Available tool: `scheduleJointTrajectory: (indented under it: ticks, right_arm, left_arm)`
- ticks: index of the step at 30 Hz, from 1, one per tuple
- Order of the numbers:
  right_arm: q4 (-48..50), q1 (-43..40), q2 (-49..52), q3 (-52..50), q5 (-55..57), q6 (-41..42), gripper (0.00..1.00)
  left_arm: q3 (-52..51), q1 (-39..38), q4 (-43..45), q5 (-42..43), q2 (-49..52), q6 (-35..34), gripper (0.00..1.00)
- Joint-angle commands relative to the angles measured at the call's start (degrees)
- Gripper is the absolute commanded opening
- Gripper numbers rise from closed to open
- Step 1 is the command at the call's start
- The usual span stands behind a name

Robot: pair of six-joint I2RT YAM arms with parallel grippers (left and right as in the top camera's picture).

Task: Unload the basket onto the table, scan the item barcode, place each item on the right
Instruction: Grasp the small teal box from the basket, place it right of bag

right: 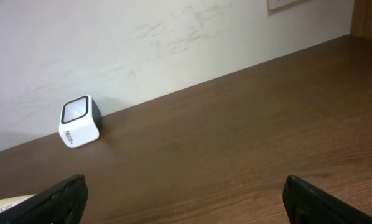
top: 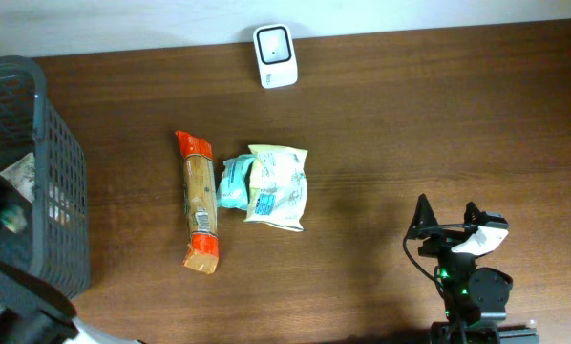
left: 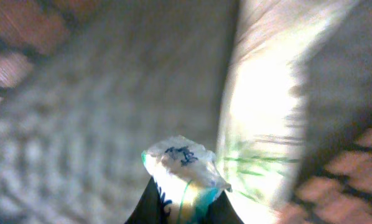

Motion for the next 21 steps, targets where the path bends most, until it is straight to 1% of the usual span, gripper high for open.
scheduleJointTrajectory:
  ticks: [1,3,4,5,6,7,8,10,11,12,13,16,19,20,21]
  right_arm:
    - [-0.24,0.31,-0.22,-0.37,0.48,-0.15,0.98]
    - [-0.24,0.31,-0.22,-0.37,0.46,-0.15,0.98]
    - [-0.24,0.31,-0.22,-0.37,0.48,-0.15,0.98]
    - [-0.24,0.31,-0.22,-0.37,0.48,-0.15,0.98]
    - [-0.24,0.31,-0.22,-0.37,0.48,-0.15,0.98]
    - [-0.24,0.31,-0.22,-0.37,0.48,-0.15,0.99]
    - [-0.24,0.31,-0.22,-0.37,0.48,-0.15,0.99]
    - [-0.24,0.31,-0.22,-0.37,0.48,-0.15,0.99]
    - [-0.24,0.31,-0.22,-0.37,0.48,-0.15,0.98]
    - [-0.24,0.31,-0.22,-0.37,0.48,-0.15,0.99]
    - [-0.24,0.31,-0.22,-0.37,0.48,-0.15,0.98]
    - [-0.24,0.31,-0.22,-0.37,0.48,-0.15,0.98]
    - [-0.24,0.31,-0.22,-0.37,0.48,-0.15,0.99]
    - [-0.24,0.31,-0.22,-0.37,0.48,-0.15,0.99]
    - [-0.24,0.31,-0.22,-0.37,0.48,-0.15,0.99]
  left_arm:
    - [11.87,-2.38,-2.73,9.64,-18.27,0.09,0.0]
    - [11.91,-8.11,-3.45,10.19,-24.11,-0.13,0.0]
    - [11.91,-11.61,-4.9,10.21,-25.2,-0.13,0.0]
    - [11.78,-18.53,-7.61,10.19,-25.31,-0.26,0.0]
    - [10.71,-24.26,-8.28,9.44,-24.48,-2.01,0.0]
    - [9.66,-27.87,-8.13,8.59,-23.78,-3.54,0.0]
    - [6.82,-35.19,-6.12,7.58,-21.81,-6.23,0.0]
    - [2.73,-44.96,-0.39,7.61,-17.86,-8.5,0.0]
    - [0.83,-52.06,4.92,7.61,-13.44,-8.63,0.0]
    - [0.42,-55.63,7.61,7.61,-10.47,-8.63,0.0]
    - [0.37,-61.57,12.0,7.63,-4.79,-9.44,0.0]
    - [0.37,-70.9,19.91,7.61,6.27,-9.68,0.0]
    - [0.37,-76.67,21.11,7.61,11.72,-11.17,0.0]
    - [0.37,-77.94,21.05,7.58,12.11,-11.13,0.01]
    - [0.37,-79.1,21.11,7.23,12.11,-11.13,0.08]
